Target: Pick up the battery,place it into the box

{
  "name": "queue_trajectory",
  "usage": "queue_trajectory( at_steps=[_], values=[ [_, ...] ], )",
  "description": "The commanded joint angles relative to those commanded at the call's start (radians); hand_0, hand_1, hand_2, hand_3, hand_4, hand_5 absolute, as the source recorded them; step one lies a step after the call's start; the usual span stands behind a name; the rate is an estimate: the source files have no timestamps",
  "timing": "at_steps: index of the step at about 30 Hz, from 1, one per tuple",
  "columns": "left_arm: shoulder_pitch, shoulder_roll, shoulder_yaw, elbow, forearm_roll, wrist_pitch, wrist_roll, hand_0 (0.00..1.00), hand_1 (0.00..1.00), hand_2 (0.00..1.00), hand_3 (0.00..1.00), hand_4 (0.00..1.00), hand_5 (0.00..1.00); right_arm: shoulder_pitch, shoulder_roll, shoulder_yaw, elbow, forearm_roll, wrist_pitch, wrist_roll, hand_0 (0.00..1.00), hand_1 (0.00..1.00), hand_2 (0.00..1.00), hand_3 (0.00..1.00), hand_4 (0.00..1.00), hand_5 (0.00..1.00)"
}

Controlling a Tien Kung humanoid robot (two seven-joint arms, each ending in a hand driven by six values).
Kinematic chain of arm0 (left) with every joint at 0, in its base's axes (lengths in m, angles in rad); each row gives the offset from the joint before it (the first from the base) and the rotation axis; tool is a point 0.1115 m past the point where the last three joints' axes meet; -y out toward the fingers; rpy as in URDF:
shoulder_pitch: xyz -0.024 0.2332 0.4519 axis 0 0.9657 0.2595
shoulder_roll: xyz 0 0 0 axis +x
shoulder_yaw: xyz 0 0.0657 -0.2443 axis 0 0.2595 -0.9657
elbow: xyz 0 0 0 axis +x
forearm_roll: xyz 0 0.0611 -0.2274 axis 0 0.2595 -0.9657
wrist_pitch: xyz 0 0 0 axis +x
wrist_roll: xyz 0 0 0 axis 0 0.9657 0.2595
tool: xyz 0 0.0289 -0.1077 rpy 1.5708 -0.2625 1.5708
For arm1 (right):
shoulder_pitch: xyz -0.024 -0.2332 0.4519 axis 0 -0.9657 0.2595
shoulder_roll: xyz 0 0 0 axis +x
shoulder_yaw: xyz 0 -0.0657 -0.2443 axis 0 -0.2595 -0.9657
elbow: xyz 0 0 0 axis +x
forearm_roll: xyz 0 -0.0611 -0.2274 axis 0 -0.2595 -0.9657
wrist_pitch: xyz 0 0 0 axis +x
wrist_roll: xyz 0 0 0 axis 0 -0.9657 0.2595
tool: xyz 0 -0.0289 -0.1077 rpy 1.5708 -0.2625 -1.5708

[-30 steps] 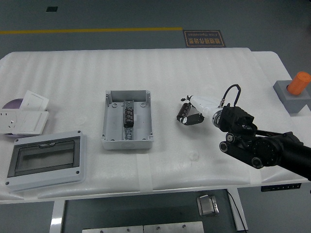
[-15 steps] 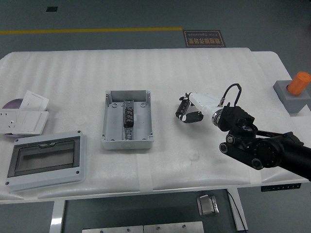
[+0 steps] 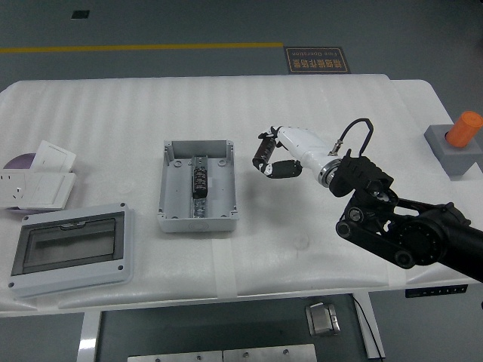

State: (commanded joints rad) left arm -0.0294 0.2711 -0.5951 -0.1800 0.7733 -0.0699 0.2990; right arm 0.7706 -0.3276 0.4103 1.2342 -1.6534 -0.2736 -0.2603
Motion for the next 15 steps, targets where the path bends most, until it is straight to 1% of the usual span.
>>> queue_trajectory(
  at_steps=[2,4,6,8,11,12,15],
  values=[
    [0.000,-0.001,0.000,0.000,-0.001,0.000,0.000,0.652,0.669,0.534,0.572,0.521,0.414,-0.005,0.013,0.014,0.058,-0.027,0.017,-0.011,0.690,0.636,0.633,0.716,0.411,0.213],
    [0.001,-0.001,0.001,0.000,-0.001,-0.001,0.000,0.652,0.669,0.534,0.572,0.521,0.414,-0.008,0.030,0.013,0.102,-0.052,0.031,-0.021,0.690,0.636,0.633,0.716,0.411,0.213],
    [0.001,-0.001,0.000,0.000,0.001,-0.001,0.001,0.652,0.669,0.534,0.572,0.521,0.414,-0.011,0.055,0.002,0.141,-0.067,0.026,-0.020,0.690,0.636,0.633,0.716,0.411,0.213],
    [0.002,-0.001,-0.003,0.000,0.005,-0.001,0.001,0.651,0.668,0.531,0.571,0.531,0.422,-0.017,0.084,-0.013,0.145,-0.081,0.011,-0.017,0.702,0.642,0.641,0.718,0.427,0.216],
    [0.003,0.000,-0.003,0.000,0.006,0.000,-0.001,0.651,0.668,0.531,0.571,0.531,0.422,-0.027,0.118,-0.033,0.122,-0.101,-0.003,-0.013,0.702,0.642,0.641,0.718,0.427,0.216],
    [0.004,0.000,-0.004,0.000,0.007,0.000,-0.001,0.650,0.667,0.533,0.570,0.536,0.426,-0.030,0.128,-0.041,0.111,-0.111,-0.008,-0.012,0.821,0.796,0.844,0.958,0.672,0.342],
    [0.005,0.001,-0.004,0.000,0.008,0.000,-0.002,0.650,0.667,0.533,0.570,0.536,0.426,-0.034,0.142,-0.058,0.085,-0.129,-0.010,-0.013,0.821,0.796,0.844,0.958,0.672,0.342]
  ],
)
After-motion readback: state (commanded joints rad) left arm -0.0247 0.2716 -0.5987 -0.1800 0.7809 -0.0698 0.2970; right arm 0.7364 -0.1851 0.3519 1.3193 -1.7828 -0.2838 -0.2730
